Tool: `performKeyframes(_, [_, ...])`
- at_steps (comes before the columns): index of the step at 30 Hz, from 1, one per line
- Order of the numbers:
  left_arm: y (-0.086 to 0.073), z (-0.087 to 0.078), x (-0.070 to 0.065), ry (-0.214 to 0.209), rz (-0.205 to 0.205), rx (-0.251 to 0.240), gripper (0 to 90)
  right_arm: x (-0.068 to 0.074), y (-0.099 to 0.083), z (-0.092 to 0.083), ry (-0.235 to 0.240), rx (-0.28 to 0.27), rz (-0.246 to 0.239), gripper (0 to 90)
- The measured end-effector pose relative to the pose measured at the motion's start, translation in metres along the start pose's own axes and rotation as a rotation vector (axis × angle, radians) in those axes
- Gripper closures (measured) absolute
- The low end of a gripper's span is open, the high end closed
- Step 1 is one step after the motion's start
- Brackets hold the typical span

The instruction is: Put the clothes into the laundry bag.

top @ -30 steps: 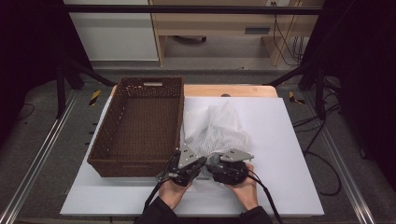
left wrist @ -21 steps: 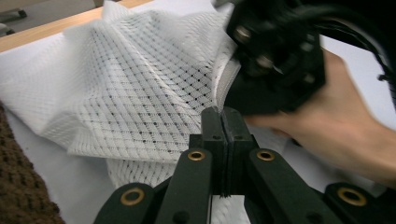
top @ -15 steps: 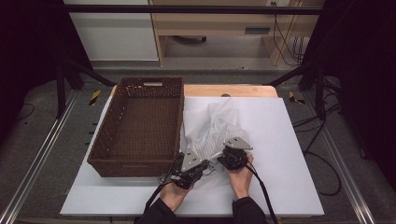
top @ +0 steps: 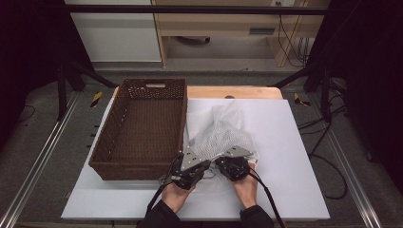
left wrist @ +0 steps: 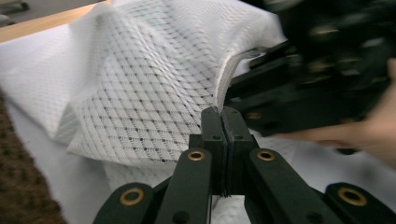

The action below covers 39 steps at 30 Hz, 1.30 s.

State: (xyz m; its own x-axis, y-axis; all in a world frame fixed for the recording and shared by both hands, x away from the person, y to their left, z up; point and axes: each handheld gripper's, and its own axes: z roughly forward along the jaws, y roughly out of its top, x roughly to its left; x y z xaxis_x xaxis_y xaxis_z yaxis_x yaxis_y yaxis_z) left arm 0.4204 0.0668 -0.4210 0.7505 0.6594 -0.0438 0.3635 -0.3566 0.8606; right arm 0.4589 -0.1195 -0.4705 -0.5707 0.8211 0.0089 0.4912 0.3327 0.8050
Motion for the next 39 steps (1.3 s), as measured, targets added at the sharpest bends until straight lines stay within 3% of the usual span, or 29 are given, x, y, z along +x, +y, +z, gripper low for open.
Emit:
performKeyframes(3, [0.000, 0.001, -0.005, 0.001, 0.021, 0.006, 88.7, 0.000, 0.006, 0.016, -0.044, -0.024, 0.031, 84.1])
performKeyframes(5, [-0.001, 0.001, -0.007, -0.002, 0.026, 0.016, 88.7, -0.002, 0.009, 0.024, -0.159, -0.060, 0.038, 84.4])
performKeyframes(6, [-0.001, 0.002, -0.007, -0.001, 0.030, 0.017, 88.7, -0.005, 0.009, 0.028, -0.203, -0.080, 0.067, 84.4])
performKeyframes(7, [-0.002, 0.002, -0.007, 0.003, 0.036, 0.021, 88.6, -0.010, 0.009, 0.029, -0.217, -0.096, 0.102, 84.2])
performKeyframes(9, [-0.002, 0.003, -0.006, 0.004, 0.034, 0.024, 88.6, -0.012, 0.010, 0.028, -0.201, -0.101, 0.124, 82.5])
performKeyframes(11, [-0.003, 0.003, -0.004, 0.009, 0.027, 0.026, 88.6, -0.011, 0.010, 0.019, -0.175, -0.109, 0.081, 76.7])
performKeyframes(13, [-0.003, 0.003, -0.002, 0.014, 0.022, 0.024, 88.6, -0.010, 0.009, 0.005, -0.121, -0.130, 0.044, 60.4])
performKeyframes(15, [-0.003, 0.003, -0.002, 0.018, 0.019, 0.021, 88.6, -0.008, 0.007, -0.007, -0.045, -0.093, 0.025, 44.8])
performKeyframes(19, [-0.003, 0.003, 0.000, 0.022, 0.020, 0.023, 88.6, -0.002, -0.006, -0.010, 0.030, -0.046, -0.015, 56.9])
performKeyframes(22, [-0.004, 0.005, -0.001, 0.018, 0.021, 0.028, 88.6, 0.002, -0.011, 0.006, -0.008, 0.045, -0.046, 77.8])
performKeyframes(23, [-0.004, 0.005, -0.001, 0.017, 0.023, 0.029, 88.6, 0.002, -0.012, 0.012, -0.010, 0.040, -0.034, 83.5])
performKeyframes(25, [-0.004, 0.005, -0.002, 0.010, 0.021, 0.027, 88.7, -0.001, -0.007, 0.019, -0.009, 0.028, 0.025, 86.4])
performKeyframes(31, [-0.004, 0.005, -0.004, 0.002, 0.023, 0.027, 88.6, -0.003, 0.008, 0.041, -0.190, 0.002, 0.098, 87.0])
performKeyframes(35, [-0.006, 0.007, -0.004, 0.003, 0.024, 0.040, 88.6, -0.004, 0.005, 0.033, -0.167, -0.017, 0.092, 81.9])
performKeyframes(39, [-0.009, 0.010, -0.003, 0.007, 0.028, 0.057, 88.4, -0.004, -0.007, -0.007, -0.090, -0.043, 0.028, 65.6])
